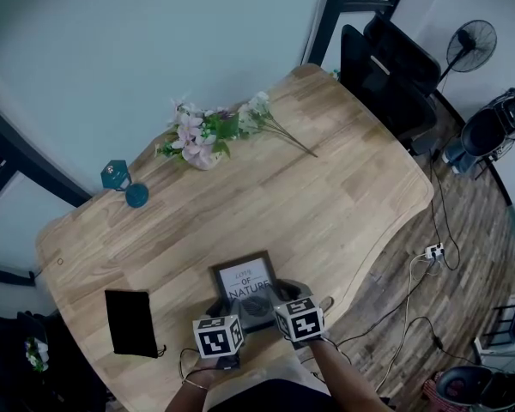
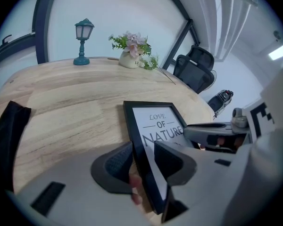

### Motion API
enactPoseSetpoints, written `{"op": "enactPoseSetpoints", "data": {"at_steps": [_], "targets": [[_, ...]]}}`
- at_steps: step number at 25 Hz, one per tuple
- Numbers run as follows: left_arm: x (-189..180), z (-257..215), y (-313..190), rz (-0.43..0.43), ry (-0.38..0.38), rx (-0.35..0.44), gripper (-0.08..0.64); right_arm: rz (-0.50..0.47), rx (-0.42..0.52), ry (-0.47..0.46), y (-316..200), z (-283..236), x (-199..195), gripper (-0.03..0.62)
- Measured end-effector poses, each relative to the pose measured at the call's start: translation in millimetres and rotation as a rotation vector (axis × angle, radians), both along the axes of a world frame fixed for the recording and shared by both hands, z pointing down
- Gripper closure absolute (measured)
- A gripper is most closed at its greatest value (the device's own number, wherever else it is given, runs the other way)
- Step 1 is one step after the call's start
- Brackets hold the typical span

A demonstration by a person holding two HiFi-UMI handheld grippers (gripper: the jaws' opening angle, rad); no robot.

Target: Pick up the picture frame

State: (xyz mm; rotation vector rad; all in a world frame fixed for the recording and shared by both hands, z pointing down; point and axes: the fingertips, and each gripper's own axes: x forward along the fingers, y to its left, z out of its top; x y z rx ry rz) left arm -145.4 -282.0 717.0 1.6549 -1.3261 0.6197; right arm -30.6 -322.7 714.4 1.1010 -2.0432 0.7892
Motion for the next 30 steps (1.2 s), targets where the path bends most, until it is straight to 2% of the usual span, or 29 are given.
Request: {"op": "enactPoseSetpoints", "data": {"at_steps": [4, 13, 30], "targets": [[-2, -3, 0, -0.009, -0.019, 0.004, 0.457, 0.015, 0.015, 0.001, 1, -4, 3, 0.499], [-4, -19, 0, -0.020, -0.030, 0.036, 0.485, 0.028, 0.050, -0.014, 2, -18, 7, 0.512], [-2, -53, 4, -0.033, -0.040, 0.119, 0.488, 0.021, 0.137, -0.045, 5, -49, 10, 0.523]]}}
